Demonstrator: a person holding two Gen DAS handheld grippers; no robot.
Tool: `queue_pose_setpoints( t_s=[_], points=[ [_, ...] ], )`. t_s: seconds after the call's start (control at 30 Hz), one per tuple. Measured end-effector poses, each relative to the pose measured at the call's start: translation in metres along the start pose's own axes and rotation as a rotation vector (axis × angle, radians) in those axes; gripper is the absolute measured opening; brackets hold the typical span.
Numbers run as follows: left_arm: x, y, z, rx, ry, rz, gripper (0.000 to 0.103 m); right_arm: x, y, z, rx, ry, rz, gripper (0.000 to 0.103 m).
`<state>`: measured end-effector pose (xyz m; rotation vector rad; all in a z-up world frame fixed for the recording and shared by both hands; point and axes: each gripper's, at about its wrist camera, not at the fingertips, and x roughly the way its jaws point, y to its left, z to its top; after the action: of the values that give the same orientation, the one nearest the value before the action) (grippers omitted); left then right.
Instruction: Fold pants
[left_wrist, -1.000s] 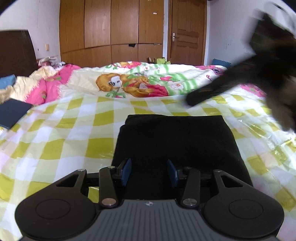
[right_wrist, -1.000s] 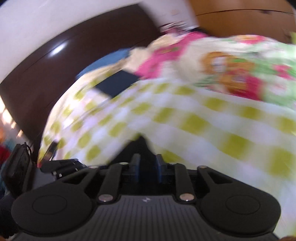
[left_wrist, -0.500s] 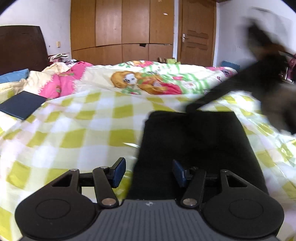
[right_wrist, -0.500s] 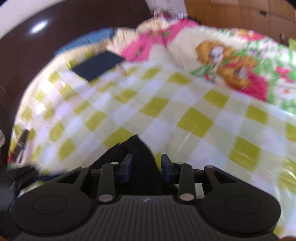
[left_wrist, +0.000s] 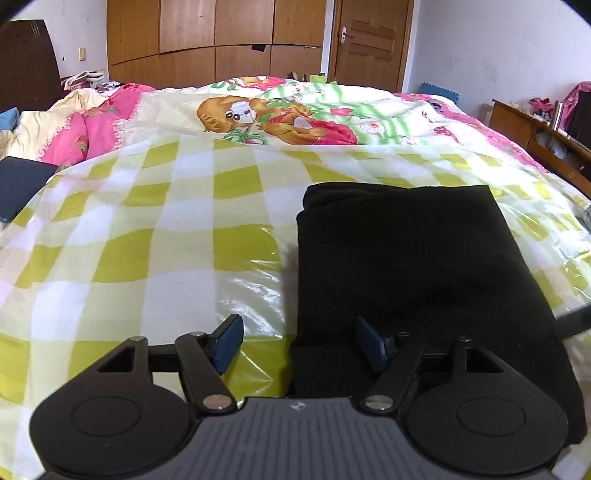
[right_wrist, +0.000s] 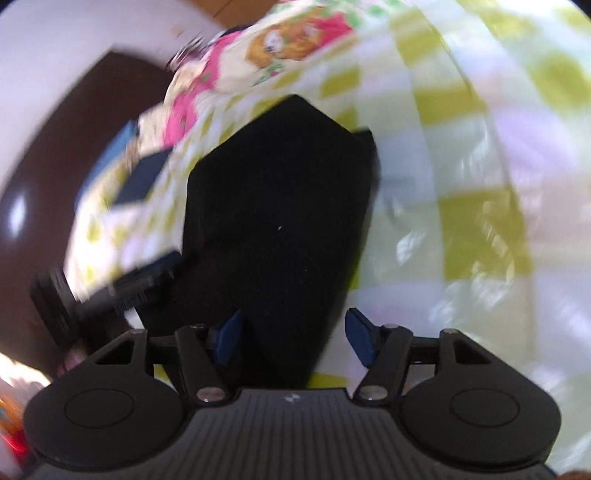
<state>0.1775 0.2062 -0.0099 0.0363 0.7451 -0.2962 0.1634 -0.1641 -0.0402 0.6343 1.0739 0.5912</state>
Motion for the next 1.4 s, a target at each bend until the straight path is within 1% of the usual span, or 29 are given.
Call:
queue_pose_setpoints(
  t_s=[0.07,0.13,0.17,0.23,0.27,0.3,0.33,0.37,0.4,0.43,0.5,0.53,0.57,0.67,0.8,0.9,0.93,0.97,1.0,1.03,1.07,1.1,1.13,1.17,1.2,1.27,1.33,1.37,1.4],
  points=[
    [-0.008,0.001,0.005,0.012,-0.014,-0.003,0.079,0.010,0.001,0.006,-0.023,-0.009,0.003,0.073],
    [-0.015,0.005,0.010,-0.005,-0.026,-0.023,0.078,0.019,-0.007,0.009,0.011,0.011,0.016,0.073],
    [-0.018,0.009,0.011,-0.024,-0.032,-0.054,0.077,0.020,-0.011,0.010,0.030,0.008,0.032,0.073],
    [-0.022,0.015,0.011,-0.070,-0.029,-0.158,0.077,0.021,-0.014,0.013,0.044,0.002,0.045,0.072],
    [-0.019,0.015,0.010,-0.080,-0.020,-0.182,0.078,0.023,-0.013,0.014,0.039,-0.010,0.046,0.072],
    [-0.012,0.014,0.009,-0.075,0.008,-0.183,0.078,0.025,-0.012,0.017,0.033,-0.018,0.046,0.072],
    [-0.003,0.010,0.006,-0.052,0.044,-0.164,0.083,0.030,-0.011,0.020,0.028,-0.019,0.050,0.073],
    [0.007,0.008,0.004,-0.034,0.069,-0.138,0.092,0.036,-0.009,0.022,0.020,-0.013,0.052,0.073],
    [0.014,0.011,0.002,-0.050,0.082,-0.124,0.095,0.041,-0.009,0.025,0.012,-0.001,0.052,0.073],
    [0.017,0.015,0.002,-0.082,0.083,-0.135,0.096,0.046,-0.009,0.029,0.013,0.010,0.053,0.072],
    [0.018,0.016,0.000,-0.153,0.088,-0.135,0.092,0.044,-0.011,0.033,0.014,0.029,0.049,0.060],
    [0.015,0.010,-0.002,-0.145,0.083,-0.131,0.082,0.042,-0.013,0.036,0.009,0.042,0.045,0.051],
    [0.011,0.001,-0.005,-0.145,0.088,-0.145,0.077,0.038,-0.017,0.038,0.007,0.060,0.050,0.045],
    [-0.002,-0.028,-0.014,-0.152,0.106,-0.132,0.077,0.022,-0.023,0.039,-0.033,0.099,0.034,0.043],
    [-0.023,-0.071,-0.030,-0.225,0.114,-0.186,0.076,-0.012,-0.029,0.039,-0.122,0.147,-0.031,0.044],
    [-0.042,-0.115,-0.045,-0.209,0.111,-0.251,0.076,-0.044,-0.042,0.043,-0.134,0.172,-0.076,0.046],
    [-0.045,-0.127,-0.048,-0.193,0.108,-0.247,0.077,-0.054,-0.046,0.041,-0.138,0.171,-0.091,0.049],
    [-0.048,-0.134,-0.050,-0.175,0.104,-0.232,0.079,-0.064,-0.050,0.038,-0.156,0.160,-0.123,0.053],
    [-0.050,-0.138,-0.051,-0.167,0.091,-0.209,0.080,-0.073,-0.050,0.035,-0.184,0.129,-0.171,0.053],
    [-0.052,-0.136,-0.050,-0.185,0.083,-0.191,0.080,-0.085,-0.051,0.032,-0.203,0.079,-0.213,0.055],
    [-0.056,-0.131,-0.048,-0.220,0.072,-0.162,0.078,-0.095,-0.048,0.030,-0.205,0.030,-0.227,0.054],
    [-0.063,-0.126,-0.043,-0.240,0.047,-0.100,0.076,-0.108,-0.047,0.026,-0.203,-0.025,-0.230,0.054],
    [-0.069,-0.121,-0.039,-0.238,0.021,-0.042,0.073,-0.122,-0.041,0.019,-0.217,-0.077,-0.223,0.054],
    [-0.078,-0.118,-0.033,-0.226,-0.020,0.022,0.073,-0.133,-0.033,0.011,-0.246,-0.121,-0.203,0.054],
    [-0.085,-0.116,-0.025,-0.219,-0.061,0.046,0.073,-0.139,-0.024,0.002,-0.279,-0.150,-0.174,0.054],
    [-0.091,-0.119,-0.008,-0.204,-0.122,0.048,0.074,-0.141,-0.010,-0.013,-0.317,-0.171,-0.104,0.054],
    [-0.078,-0.133,0.005,-0.096,-0.130,0.089,0.074,-0.126,0.002,-0.019,-0.342,-0.154,-0.045,0.054],
    [-0.065,-0.142,0.010,-0.027,-0.113,0.118,0.074,-0.114,0.007,-0.017,-0.355,-0.144,-0.035,0.054],
    [-0.052,-0.147,0.013,0.014,-0.094,0.134,0.074,-0.102,0.011,-0.013,-0.358,-0.137,-0.031,0.055]
  ],
)
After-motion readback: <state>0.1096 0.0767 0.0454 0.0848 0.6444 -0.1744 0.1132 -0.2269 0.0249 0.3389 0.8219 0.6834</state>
